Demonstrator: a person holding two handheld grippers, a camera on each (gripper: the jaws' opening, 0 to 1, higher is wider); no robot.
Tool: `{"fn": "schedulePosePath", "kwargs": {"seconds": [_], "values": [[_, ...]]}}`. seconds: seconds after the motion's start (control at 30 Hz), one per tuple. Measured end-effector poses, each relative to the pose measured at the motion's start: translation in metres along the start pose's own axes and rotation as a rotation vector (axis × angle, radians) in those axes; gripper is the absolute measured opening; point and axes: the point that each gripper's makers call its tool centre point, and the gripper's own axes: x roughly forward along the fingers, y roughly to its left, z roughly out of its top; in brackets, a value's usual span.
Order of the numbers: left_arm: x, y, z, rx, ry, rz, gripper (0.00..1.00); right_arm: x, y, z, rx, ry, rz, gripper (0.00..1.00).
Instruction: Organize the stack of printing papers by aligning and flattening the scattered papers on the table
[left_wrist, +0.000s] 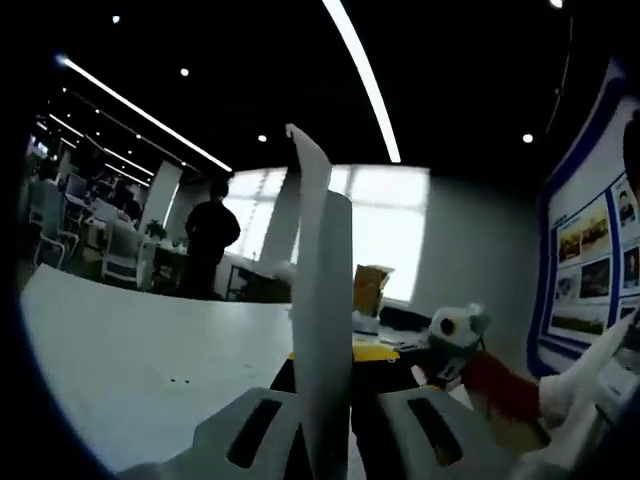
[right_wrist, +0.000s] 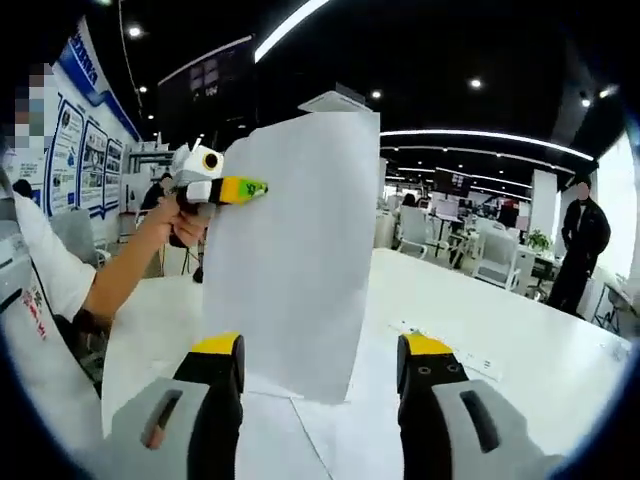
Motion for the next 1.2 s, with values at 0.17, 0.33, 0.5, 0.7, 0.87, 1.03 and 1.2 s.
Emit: {"fn": "schedulePosePath", "kwargs": {"seconds": [0.17,0.33,0.5,0.7,0.87,1.03,1.2], "values": [[-0.022,-0.006,0.006,-0.005,0.015,0.063,0.06,-0.009,0.001,-0.007,-0.011,0.027,-0.004,0.68],[-0.054,-0.017,0.0,0.034,0.061,0.147,0.06,-0.022,0.01,-0.007,0.03,0.01,0.027,0.77],[-0.081,-0.037,-0.004,0.058,0.07,0.178,0.06,-0.035,0.009,-0.013,0.028,0.034,0.008,0.8],[-0.112,-0.05,-0.012,0.053,0.084,0.218,0.06,-0.046,-0.001,-0.021,0.039,0.072,-0.047,0.9],[-0.135,-0.052,-0.012,0.063,0.088,0.239,0.06,-0.059,-0.012,-0.02,0.077,0.083,-0.09,0.9],[-0.15,-0.053,-0.016,0.087,0.103,0.255,0.06,-0.067,-0.016,-0.028,0.064,0.115,-0.118,0.9],[-0.168,-0.05,-0.017,0.077,0.095,0.263,0.06,-0.071,-0.02,-0.039,0.076,0.14,-0.142,0.89]]}}
